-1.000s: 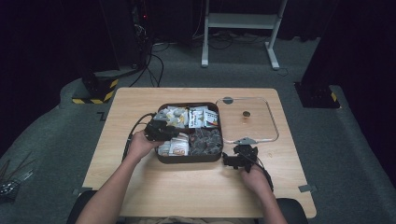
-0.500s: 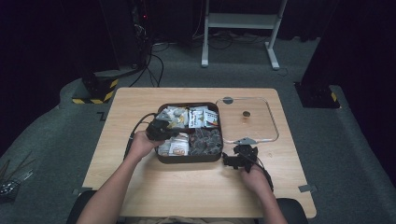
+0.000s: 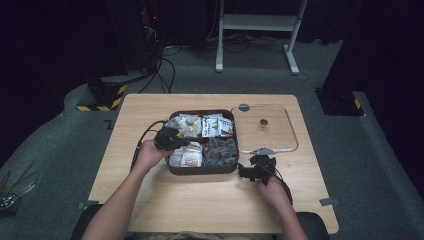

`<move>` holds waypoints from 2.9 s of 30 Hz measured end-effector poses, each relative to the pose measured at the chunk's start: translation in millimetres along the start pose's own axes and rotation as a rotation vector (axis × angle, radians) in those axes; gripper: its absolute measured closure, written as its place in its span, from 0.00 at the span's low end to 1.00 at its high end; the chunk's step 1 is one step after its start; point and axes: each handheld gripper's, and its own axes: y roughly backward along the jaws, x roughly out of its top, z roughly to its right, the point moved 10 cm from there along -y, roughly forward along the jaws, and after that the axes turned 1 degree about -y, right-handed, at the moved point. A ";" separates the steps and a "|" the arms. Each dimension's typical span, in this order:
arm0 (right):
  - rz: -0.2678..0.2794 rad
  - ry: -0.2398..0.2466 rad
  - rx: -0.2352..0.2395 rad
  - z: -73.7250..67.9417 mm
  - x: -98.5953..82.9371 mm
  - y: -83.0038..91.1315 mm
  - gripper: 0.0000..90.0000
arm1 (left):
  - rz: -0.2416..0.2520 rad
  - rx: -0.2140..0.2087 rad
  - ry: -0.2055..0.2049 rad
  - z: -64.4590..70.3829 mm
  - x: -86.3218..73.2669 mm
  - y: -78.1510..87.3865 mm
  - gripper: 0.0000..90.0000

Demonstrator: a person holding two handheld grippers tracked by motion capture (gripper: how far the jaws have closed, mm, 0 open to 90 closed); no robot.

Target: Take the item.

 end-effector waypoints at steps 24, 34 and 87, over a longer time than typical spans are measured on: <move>-0.002 0.003 0.002 -0.5 0.3 -0.4 0.10 | 0.070 -0.002 0.074 -6.3 7.4 40.8 0.98; -0.002 0.002 0.001 -0.6 0.4 -0.5 0.10 | 0.094 0.022 0.106 -18.2 4.0 61.1 0.98; -0.001 0.001 0.000 -0.3 1.0 -0.9 0.10 | -0.009 0.152 0.276 -84.4 -72.7 52.7 0.97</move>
